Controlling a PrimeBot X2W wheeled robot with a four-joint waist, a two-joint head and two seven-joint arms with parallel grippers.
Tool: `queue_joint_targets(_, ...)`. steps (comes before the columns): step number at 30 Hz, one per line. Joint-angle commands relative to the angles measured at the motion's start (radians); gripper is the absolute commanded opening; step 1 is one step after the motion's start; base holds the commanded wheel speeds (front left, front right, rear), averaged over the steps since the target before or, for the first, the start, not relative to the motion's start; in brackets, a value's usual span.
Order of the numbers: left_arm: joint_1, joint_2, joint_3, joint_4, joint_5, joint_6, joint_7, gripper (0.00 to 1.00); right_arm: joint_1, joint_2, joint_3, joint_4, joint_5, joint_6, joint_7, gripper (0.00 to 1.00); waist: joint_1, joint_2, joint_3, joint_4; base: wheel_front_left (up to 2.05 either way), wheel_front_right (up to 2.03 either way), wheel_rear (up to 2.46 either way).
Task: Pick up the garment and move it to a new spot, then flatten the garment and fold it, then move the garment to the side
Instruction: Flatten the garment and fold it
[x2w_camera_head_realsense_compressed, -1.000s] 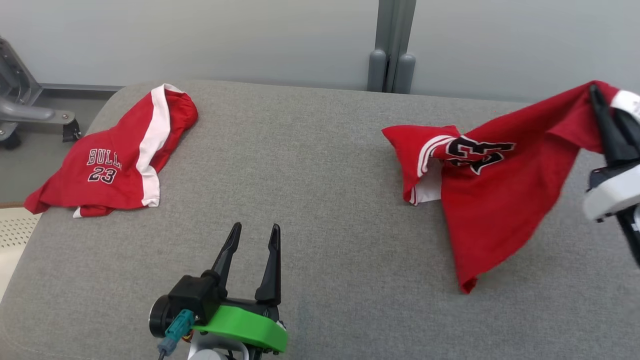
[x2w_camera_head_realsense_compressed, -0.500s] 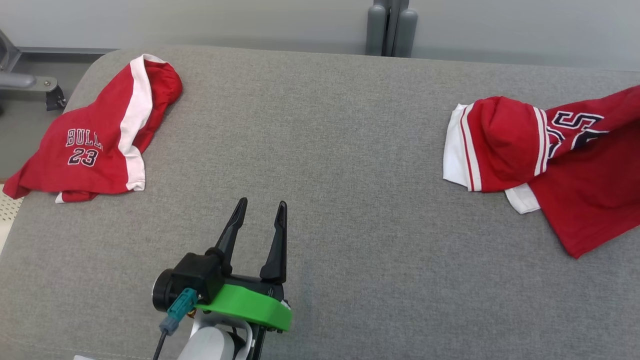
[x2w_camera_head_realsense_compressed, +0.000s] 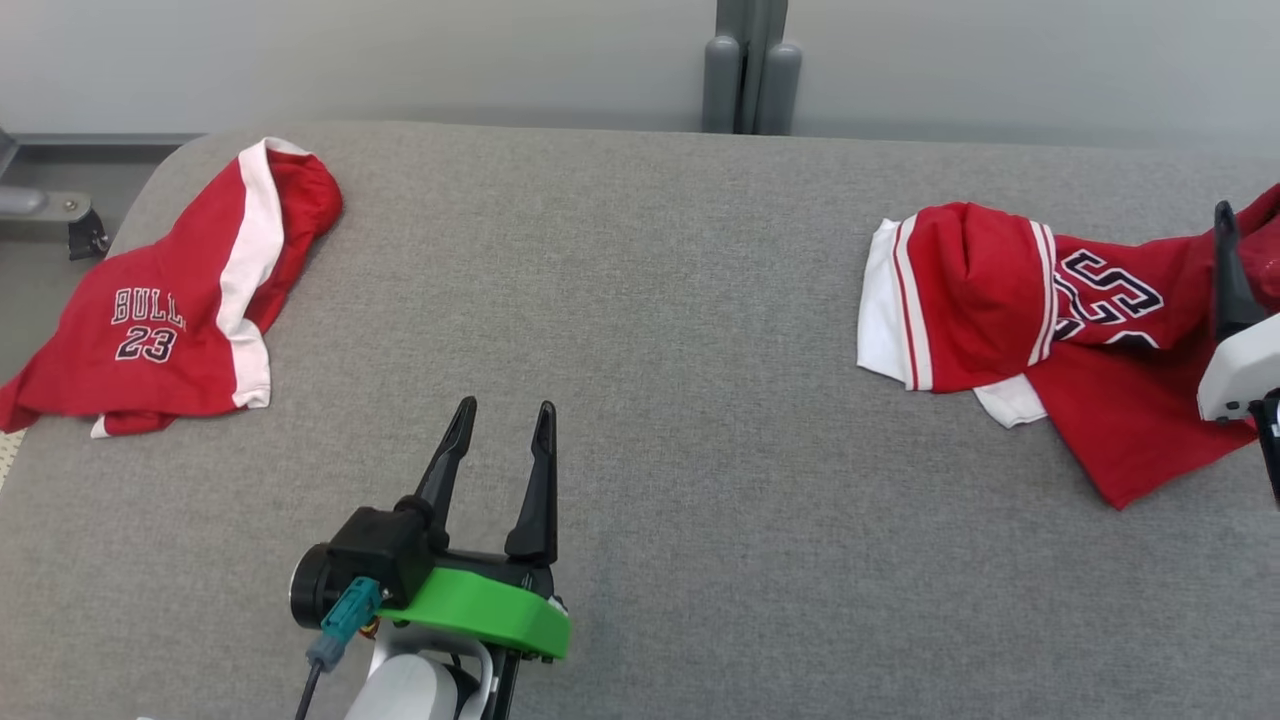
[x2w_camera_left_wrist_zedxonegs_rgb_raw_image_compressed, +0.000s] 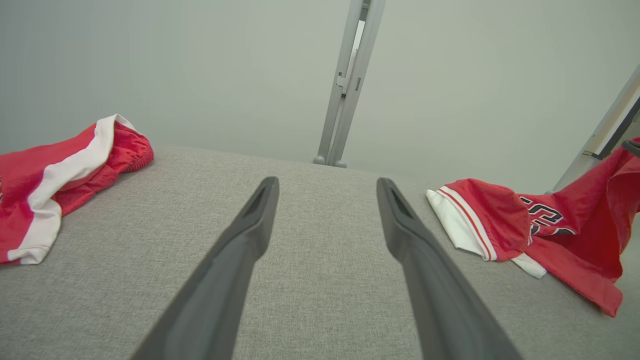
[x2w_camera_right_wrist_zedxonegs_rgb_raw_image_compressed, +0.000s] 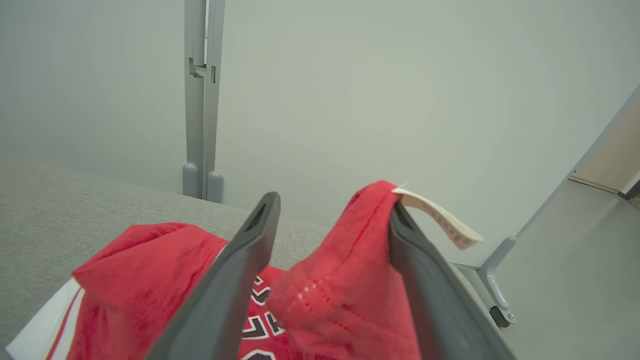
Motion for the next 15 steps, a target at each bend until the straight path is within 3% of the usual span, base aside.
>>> queue_joint_targets(1, 0.012, 0.004, 0.007, 0.001, 0.004, -0.001, -0.003, 1.0, 0.019, -0.006, 0.001, -0.012, 0.013, -0.002, 0.019, 1.0, 0.0, 0.0, -0.023, -0.028, 0.0, 0.0, 0.0)
queue_joint_targets(8, 0.02, 0.004, 0.012, 0.0, 0.0, 0.0, -0.003, 1.0, 0.085, -0.023, 0.007, -0.023, 0.005, -0.002, 0.193, 1.0, 0.0, 0.0, -0.038, -0.061, 0.0, 0.0, 0.0)
queue_joint_targets(15, 0.035, 0.004, 0.024, 0.008, 0.005, -0.002, -0.003, 1.0, 0.16, 0.0, -0.054, -0.143, -0.031, -0.002, 0.2, 1.0, 0.0, 0.0, -0.056, -0.08, 0.0, 0.0, 0.0)
